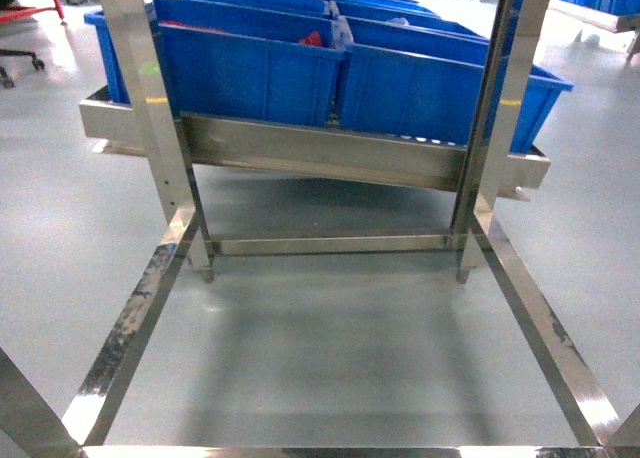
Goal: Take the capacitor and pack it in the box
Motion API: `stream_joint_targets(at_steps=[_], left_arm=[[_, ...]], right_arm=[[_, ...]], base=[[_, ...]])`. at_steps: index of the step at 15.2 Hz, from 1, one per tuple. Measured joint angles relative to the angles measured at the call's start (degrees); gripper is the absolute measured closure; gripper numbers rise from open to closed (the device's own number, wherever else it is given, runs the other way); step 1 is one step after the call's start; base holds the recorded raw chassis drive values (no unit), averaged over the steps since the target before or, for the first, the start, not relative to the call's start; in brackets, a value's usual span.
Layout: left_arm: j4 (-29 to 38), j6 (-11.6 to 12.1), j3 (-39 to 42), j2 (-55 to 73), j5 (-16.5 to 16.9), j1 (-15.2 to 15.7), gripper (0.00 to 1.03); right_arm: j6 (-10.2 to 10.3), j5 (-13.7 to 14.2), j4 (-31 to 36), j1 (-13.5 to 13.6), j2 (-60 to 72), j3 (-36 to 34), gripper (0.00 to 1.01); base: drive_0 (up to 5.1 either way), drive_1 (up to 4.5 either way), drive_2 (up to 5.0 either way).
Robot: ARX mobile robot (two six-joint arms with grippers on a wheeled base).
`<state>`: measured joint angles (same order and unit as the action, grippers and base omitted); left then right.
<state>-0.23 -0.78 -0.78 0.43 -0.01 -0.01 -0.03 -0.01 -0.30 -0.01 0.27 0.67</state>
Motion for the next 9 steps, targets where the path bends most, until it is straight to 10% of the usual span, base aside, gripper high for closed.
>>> stream_joint_targets(at_steps=[9], left_arm=[[0.0, 0.0, 0.0, 0.0, 0.0, 0.0, 0.05]], right_arm=[[0.0, 0.0, 0.0, 0.0, 0.0, 0.0, 0.03]], base=[[0.0, 0.0, 0.0]])
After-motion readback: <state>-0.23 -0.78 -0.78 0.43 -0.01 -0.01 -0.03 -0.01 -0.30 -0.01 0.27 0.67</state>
